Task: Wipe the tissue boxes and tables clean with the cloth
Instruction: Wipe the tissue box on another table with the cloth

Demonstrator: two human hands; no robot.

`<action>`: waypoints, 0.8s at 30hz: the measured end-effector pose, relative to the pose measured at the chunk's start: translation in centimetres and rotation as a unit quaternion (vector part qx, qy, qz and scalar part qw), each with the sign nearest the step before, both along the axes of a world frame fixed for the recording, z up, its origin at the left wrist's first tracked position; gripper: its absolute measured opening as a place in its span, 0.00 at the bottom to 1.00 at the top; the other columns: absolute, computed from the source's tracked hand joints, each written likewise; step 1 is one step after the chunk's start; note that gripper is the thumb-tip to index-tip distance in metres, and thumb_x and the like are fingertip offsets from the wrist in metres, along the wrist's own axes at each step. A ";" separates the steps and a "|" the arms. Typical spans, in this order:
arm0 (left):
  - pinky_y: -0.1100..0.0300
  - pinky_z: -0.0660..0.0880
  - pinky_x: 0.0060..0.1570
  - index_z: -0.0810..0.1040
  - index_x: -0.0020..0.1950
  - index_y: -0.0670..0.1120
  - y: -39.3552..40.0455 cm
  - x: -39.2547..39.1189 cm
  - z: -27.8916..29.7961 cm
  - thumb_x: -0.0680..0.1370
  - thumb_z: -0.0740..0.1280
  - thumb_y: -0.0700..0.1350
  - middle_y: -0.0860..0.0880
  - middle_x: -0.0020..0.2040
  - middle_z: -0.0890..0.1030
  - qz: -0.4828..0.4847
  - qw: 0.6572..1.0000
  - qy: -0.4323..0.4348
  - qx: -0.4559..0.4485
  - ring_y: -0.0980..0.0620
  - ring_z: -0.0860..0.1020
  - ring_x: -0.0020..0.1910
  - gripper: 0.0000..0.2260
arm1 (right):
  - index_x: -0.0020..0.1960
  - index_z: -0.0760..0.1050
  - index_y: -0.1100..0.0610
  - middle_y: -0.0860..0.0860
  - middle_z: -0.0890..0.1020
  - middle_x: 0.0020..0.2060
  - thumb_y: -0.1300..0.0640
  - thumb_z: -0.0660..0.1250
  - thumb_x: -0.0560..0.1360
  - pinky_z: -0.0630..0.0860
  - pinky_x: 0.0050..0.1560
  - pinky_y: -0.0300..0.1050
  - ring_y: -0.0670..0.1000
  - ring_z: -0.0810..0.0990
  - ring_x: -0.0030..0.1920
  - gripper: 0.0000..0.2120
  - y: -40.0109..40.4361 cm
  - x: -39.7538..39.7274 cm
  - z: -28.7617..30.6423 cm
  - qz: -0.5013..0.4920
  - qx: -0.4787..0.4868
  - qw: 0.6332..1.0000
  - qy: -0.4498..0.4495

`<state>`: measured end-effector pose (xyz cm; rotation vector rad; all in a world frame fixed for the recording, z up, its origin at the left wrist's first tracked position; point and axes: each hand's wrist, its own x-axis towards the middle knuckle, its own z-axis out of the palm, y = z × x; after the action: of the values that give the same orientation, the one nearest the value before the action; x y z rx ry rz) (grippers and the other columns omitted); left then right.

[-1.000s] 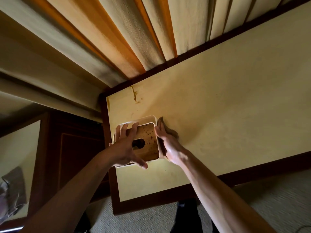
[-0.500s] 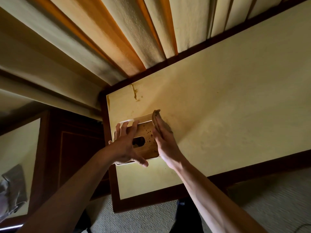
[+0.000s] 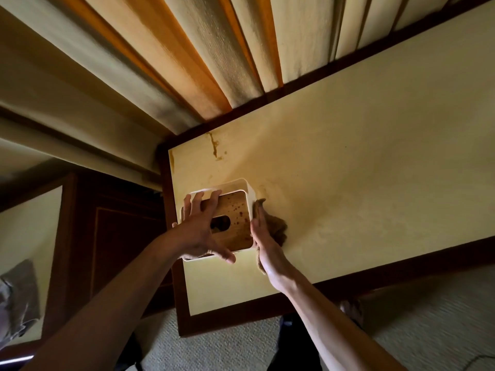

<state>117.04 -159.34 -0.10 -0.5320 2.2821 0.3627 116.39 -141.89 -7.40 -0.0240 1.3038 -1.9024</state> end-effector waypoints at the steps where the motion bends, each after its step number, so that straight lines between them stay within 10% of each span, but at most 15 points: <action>1: 0.31 0.47 0.75 0.31 0.77 0.62 0.0 0.0 0.0 0.55 0.81 0.64 0.54 0.77 0.28 0.001 1.000 0.001 0.001 0.46 0.24 0.74 0.69 | 0.78 0.44 0.39 0.44 0.55 0.76 0.34 0.54 0.76 0.59 0.72 0.46 0.47 0.57 0.76 0.35 0.0 -0.1 -0.3 0.004 0.005 1.000 -0.007; 8: 0.37 0.47 0.76 0.31 0.78 0.61 -0.2 0.0 -0.2 0.55 0.82 0.65 0.54 0.78 0.30 -0.011 1.000 0.008 -0.005 0.45 0.26 0.75 0.69 | 0.77 0.58 0.42 0.53 0.71 0.71 0.36 0.60 0.76 0.70 0.68 0.61 0.51 0.73 0.68 0.31 -1.0 -1.3 -1.0 -0.050 0.020 0.996 -0.075; 16: 0.32 0.50 0.75 0.24 0.73 0.63 -2.0 0.0 0.7 0.57 0.79 0.67 0.56 0.79 0.30 -0.068 0.997 0.002 0.033 0.47 0.29 0.77 0.69 | 0.68 0.74 0.52 0.53 0.81 0.61 0.53 0.57 0.83 0.75 0.64 0.58 0.53 0.79 0.62 0.15 0.5 -2.6 -0.1 -0.137 -0.010 0.977 -0.162; 24: 0.35 0.59 0.74 0.39 0.80 0.59 -2.3 1.5 1.4 0.59 0.77 0.71 0.51 0.82 0.41 -0.110 0.989 0.075 -0.056 0.44 0.49 0.81 0.63 | 0.66 0.73 0.59 0.51 0.81 0.55 0.57 0.58 0.83 0.70 0.67 0.46 0.49 0.77 0.59 0.14 3.0 -3.2 1.7 -0.125 0.040 0.985 -0.108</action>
<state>118.57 -161.61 1.28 -0.3105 2.4891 0.1713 113.14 -138.85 -5.70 0.3937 1.2786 -1.9947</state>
